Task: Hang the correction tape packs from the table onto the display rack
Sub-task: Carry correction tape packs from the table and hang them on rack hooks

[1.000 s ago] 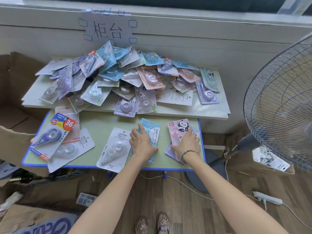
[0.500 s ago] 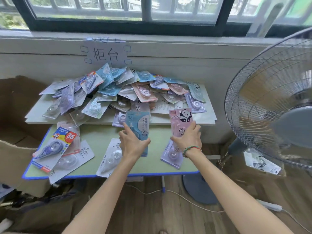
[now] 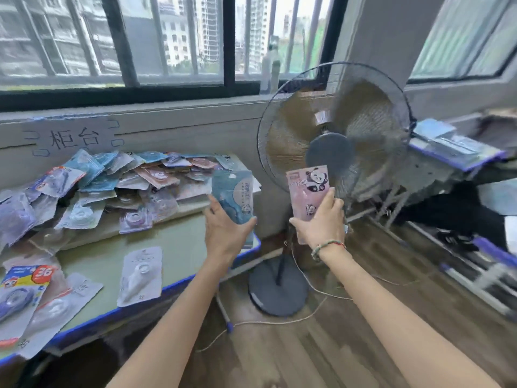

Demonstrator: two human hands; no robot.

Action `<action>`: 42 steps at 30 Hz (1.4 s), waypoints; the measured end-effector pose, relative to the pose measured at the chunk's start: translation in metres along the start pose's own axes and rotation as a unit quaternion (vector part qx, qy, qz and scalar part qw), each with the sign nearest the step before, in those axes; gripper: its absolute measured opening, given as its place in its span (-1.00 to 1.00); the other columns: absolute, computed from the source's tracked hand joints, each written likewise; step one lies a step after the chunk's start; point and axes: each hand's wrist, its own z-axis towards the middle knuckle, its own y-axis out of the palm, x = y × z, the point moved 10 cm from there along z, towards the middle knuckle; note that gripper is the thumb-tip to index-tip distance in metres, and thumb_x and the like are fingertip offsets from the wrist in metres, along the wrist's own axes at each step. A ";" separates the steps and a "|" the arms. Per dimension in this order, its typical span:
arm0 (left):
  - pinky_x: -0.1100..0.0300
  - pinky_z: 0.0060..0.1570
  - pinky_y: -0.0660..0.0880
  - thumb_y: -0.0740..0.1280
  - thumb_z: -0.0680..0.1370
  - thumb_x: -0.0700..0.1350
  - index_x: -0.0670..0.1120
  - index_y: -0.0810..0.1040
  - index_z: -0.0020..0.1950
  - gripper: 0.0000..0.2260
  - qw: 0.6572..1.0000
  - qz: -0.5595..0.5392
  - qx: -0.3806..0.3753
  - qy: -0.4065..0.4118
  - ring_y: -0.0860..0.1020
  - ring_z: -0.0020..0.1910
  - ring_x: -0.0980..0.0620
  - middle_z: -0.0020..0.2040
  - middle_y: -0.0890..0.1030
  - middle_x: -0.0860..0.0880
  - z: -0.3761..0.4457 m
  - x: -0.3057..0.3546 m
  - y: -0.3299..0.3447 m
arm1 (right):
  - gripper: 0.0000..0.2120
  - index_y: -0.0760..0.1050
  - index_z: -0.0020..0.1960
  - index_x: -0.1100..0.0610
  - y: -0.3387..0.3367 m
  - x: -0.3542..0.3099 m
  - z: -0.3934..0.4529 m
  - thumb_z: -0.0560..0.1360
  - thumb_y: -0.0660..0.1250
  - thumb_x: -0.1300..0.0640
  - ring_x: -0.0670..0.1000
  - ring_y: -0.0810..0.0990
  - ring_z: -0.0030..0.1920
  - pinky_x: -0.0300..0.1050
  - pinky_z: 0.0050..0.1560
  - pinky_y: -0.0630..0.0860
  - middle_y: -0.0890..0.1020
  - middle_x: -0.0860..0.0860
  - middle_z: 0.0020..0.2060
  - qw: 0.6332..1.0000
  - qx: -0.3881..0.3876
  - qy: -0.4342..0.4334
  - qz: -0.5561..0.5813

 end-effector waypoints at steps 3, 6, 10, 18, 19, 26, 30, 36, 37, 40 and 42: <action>-0.05 0.34 0.35 0.55 0.36 0.06 -0.21 -0.07 0.57 0.04 0.998 -0.015 -0.047 0.049 0.33 0.38 -0.19 0.38 0.29 -0.22 -0.036 0.045 0.033 | 0.09 -0.11 0.53 0.28 -0.058 0.051 -0.024 0.33 0.51 -0.10 0.23 0.29 0.35 0.03 0.30 0.30 0.22 0.23 0.37 0.997 0.055 0.052 -0.010; -0.10 0.31 0.37 0.54 0.36 0.09 -0.19 -0.07 0.57 0.04 0.991 -0.015 -0.086 0.104 0.33 0.38 -0.20 0.39 0.29 -0.20 -0.071 0.098 0.067 | 0.09 -0.14 0.54 0.26 -0.119 0.107 -0.052 0.35 0.50 -0.12 0.22 0.27 0.37 0.05 0.28 0.33 0.19 0.22 0.41 0.988 0.101 0.113 -0.018; -0.12 0.22 0.44 0.53 0.36 0.12 -0.16 -0.11 0.58 0.06 0.973 -0.011 -0.158 0.170 0.37 0.35 -0.15 0.39 0.29 -0.16 -0.136 0.175 0.128 | 0.12 -0.16 0.54 0.25 -0.206 0.188 -0.096 0.33 0.51 -0.12 0.22 0.31 0.34 0.07 0.20 0.39 0.25 0.22 0.36 0.966 0.176 0.191 -0.009; -0.03 0.14 0.43 0.50 0.39 0.14 -0.13 -0.12 0.58 0.03 0.909 -0.047 -0.309 0.277 0.37 0.35 -0.13 0.39 0.27 -0.14 -0.337 0.340 0.275 | 0.12 -0.14 0.53 0.24 -0.401 0.377 -0.222 0.31 0.50 -0.18 0.21 0.38 0.29 0.10 0.08 0.47 0.26 0.19 0.33 0.890 0.298 0.342 -0.044; -0.02 0.12 0.44 0.50 0.39 0.15 -0.13 -0.12 0.58 0.03 0.899 -0.056 -0.325 0.289 0.37 0.34 -0.13 0.38 0.27 -0.13 -0.369 0.362 0.292 | 0.12 -0.14 0.53 0.24 -0.426 0.402 -0.240 0.31 0.51 -0.17 0.21 0.38 0.29 0.10 0.08 0.47 0.27 0.19 0.32 0.880 0.312 0.356 -0.047; -0.07 0.09 0.47 0.48 0.39 0.17 -0.10 -0.10 0.58 0.00 0.834 -0.097 -0.420 0.345 0.39 0.32 -0.16 0.37 0.30 -0.14 -0.586 0.472 0.388 | 0.07 -0.16 0.53 0.22 -0.575 0.544 -0.379 0.35 0.48 -0.13 0.21 0.35 0.31 0.07 0.07 0.47 0.26 0.19 0.31 0.807 0.374 0.446 -0.096; -0.03 0.12 0.44 0.46 0.42 0.16 -0.13 -0.12 0.58 -0.01 0.806 -0.107 -0.454 0.364 0.39 0.31 -0.13 0.34 0.29 -0.13 -0.680 0.516 0.419 | 0.07 -0.16 0.53 0.22 -0.637 0.593 -0.440 0.36 0.49 -0.12 0.20 0.36 0.32 0.06 0.08 0.47 0.25 0.19 0.33 0.770 0.405 0.478 -0.119; -0.11 0.10 0.50 0.47 0.40 0.18 -0.12 -0.08 0.57 -0.01 0.773 -0.124 -0.486 0.387 0.44 0.24 -0.13 0.29 0.32 -0.13 -0.784 0.570 0.459 | 0.07 -0.14 0.53 0.21 -0.703 0.650 -0.503 0.35 0.50 -0.12 0.23 0.34 0.33 0.08 0.12 0.45 0.25 0.20 0.34 0.732 0.436 0.503 -0.144; -0.10 0.08 0.50 0.47 0.40 0.17 -0.12 -0.08 0.57 -0.02 0.770 -0.128 -0.488 0.390 0.44 0.24 -0.13 0.29 0.32 -0.13 -0.796 0.578 0.464 | 0.07 -0.14 0.53 0.21 -0.713 0.659 -0.509 0.35 0.50 -0.11 0.22 0.33 0.34 0.09 0.13 0.44 0.25 0.20 0.34 0.727 0.443 0.504 -0.144; -0.11 0.12 0.48 0.48 0.39 0.15 -0.11 -0.05 0.56 -0.04 0.765 -0.140 -0.487 0.398 0.39 0.27 -0.14 0.30 0.32 -0.14 -0.825 0.601 0.484 | 0.07 -0.12 0.53 0.18 -0.738 0.685 -0.518 0.33 0.52 -0.11 0.21 0.31 0.34 0.10 0.11 0.44 0.26 0.18 0.34 0.716 0.461 0.505 -0.141; -0.13 0.15 0.47 0.49 0.39 0.14 -0.11 -0.06 0.56 -0.03 0.764 -0.145 -0.484 0.401 0.38 0.28 -0.16 0.31 0.31 -0.15 -0.840 0.620 0.500 | 0.06 -0.10 0.52 0.16 -0.754 0.704 -0.517 0.32 0.52 -0.11 0.19 0.32 0.33 0.09 0.07 0.45 0.28 0.16 0.32 0.713 0.468 0.504 -0.136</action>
